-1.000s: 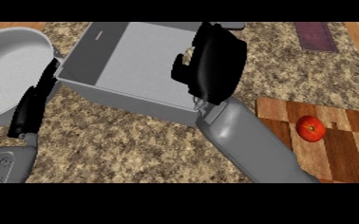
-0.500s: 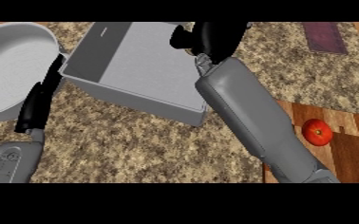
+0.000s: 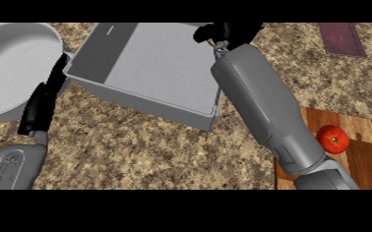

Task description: Pick the cupcake from the cutting board and place it in the cardboard box

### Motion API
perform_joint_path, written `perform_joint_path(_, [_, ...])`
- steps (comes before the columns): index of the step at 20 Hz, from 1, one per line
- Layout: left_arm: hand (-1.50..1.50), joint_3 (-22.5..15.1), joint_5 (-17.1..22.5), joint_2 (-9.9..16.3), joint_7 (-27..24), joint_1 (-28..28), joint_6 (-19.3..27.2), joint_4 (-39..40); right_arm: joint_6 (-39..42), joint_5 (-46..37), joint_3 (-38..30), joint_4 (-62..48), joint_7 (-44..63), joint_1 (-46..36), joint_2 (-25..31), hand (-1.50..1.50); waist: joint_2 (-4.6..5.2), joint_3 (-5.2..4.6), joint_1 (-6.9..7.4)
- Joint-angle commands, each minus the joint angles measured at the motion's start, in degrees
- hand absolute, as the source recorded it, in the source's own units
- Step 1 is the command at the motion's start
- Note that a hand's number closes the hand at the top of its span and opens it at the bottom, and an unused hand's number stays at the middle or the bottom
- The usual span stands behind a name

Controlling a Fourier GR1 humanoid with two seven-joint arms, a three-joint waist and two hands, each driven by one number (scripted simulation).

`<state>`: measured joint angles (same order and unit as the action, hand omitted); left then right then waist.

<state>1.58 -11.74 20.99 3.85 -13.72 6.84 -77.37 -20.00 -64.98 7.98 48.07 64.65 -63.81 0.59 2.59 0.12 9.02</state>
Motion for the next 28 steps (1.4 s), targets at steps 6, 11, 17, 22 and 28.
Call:
perform_joint_path(6, [0.00, -0.5, -0.4, -0.9, 0.2, 0.1, 0.1, 2.0, -17.6, 4.3, -5.0, -10.2, 3.2, -3.4, -0.6, -1.50, 0.45, -0.21, 0.70])
perform_joint_path(11, [0.00, 0.0, -0.1, -0.1, -0.9, 1.3, -0.8, 2.0, -27.0, 1.4, -3.9, -13.6, 0.0, -5.7, -0.6, -1.50, 0.06, -0.26, 1.00])
perform_joint_path(17, [0.00, 1.1, -0.7, 0.5, 0.3, 0.4, 0.3, 3.0, -40.0, -1.6, -3.8, -15.5, 0.3, -7.1, -0.6, -1.50, -0.58, -0.23, -1.42])
perform_joint_path(22, [0.00, 1.6, -0.1, 0.4, 0.5, 1.1, -0.3, 3.6, -46.6, 0.1, 0.4, -15.3, 3.8, -6.7, -0.6, -1.50, -1.71, -0.21, -3.24])
perform_joint_path(28, [0.00, 4.6, 1.1, 1.7, -1.8, 6.5, 0.1, 3.7, -50.3, -1.1, 6.0, -10.5, 8.7, 0.1, -0.6, -1.50, -3.21, -0.23, -6.40])
